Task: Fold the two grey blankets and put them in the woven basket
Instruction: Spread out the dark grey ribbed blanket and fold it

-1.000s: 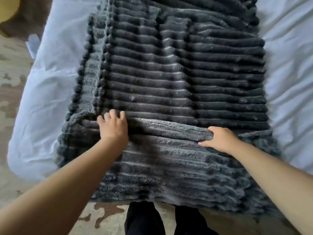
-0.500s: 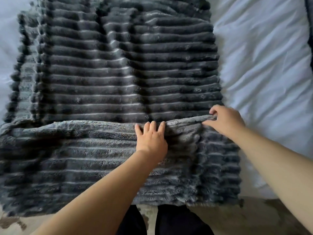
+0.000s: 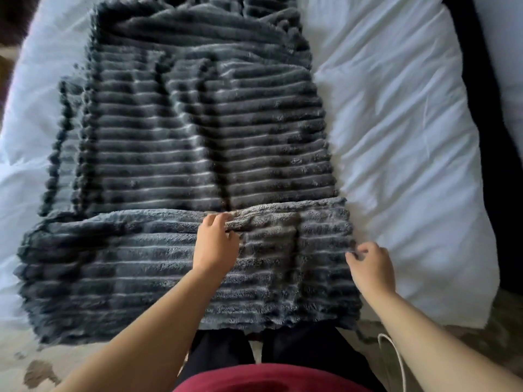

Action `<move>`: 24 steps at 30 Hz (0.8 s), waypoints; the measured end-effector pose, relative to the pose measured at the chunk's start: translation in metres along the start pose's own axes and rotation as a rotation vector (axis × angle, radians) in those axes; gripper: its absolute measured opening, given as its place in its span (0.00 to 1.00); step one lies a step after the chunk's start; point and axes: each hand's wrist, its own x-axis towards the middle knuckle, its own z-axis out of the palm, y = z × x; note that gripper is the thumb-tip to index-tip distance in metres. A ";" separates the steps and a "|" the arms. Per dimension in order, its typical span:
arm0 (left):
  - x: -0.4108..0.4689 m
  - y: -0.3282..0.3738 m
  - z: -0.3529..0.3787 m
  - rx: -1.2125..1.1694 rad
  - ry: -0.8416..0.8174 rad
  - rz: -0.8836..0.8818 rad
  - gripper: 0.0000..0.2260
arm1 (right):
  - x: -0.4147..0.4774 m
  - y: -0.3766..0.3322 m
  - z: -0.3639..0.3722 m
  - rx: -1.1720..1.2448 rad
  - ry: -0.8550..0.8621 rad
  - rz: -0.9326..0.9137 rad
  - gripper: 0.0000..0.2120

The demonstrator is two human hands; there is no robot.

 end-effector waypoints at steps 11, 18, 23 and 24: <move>-0.108 -0.112 0.042 -0.650 -0.018 -1.028 0.14 | -0.082 0.012 0.080 0.390 -0.796 0.498 0.20; -0.103 -0.176 0.054 -1.496 0.209 -1.198 0.22 | -0.116 0.020 0.156 0.920 -0.831 0.891 0.30; -0.091 -0.232 0.042 -1.785 0.373 -1.148 0.39 | -0.116 0.020 0.194 1.561 -0.398 0.970 0.27; -0.087 -0.245 0.036 -1.899 0.387 -1.074 0.39 | -0.116 0.020 0.196 1.629 -0.346 0.953 0.26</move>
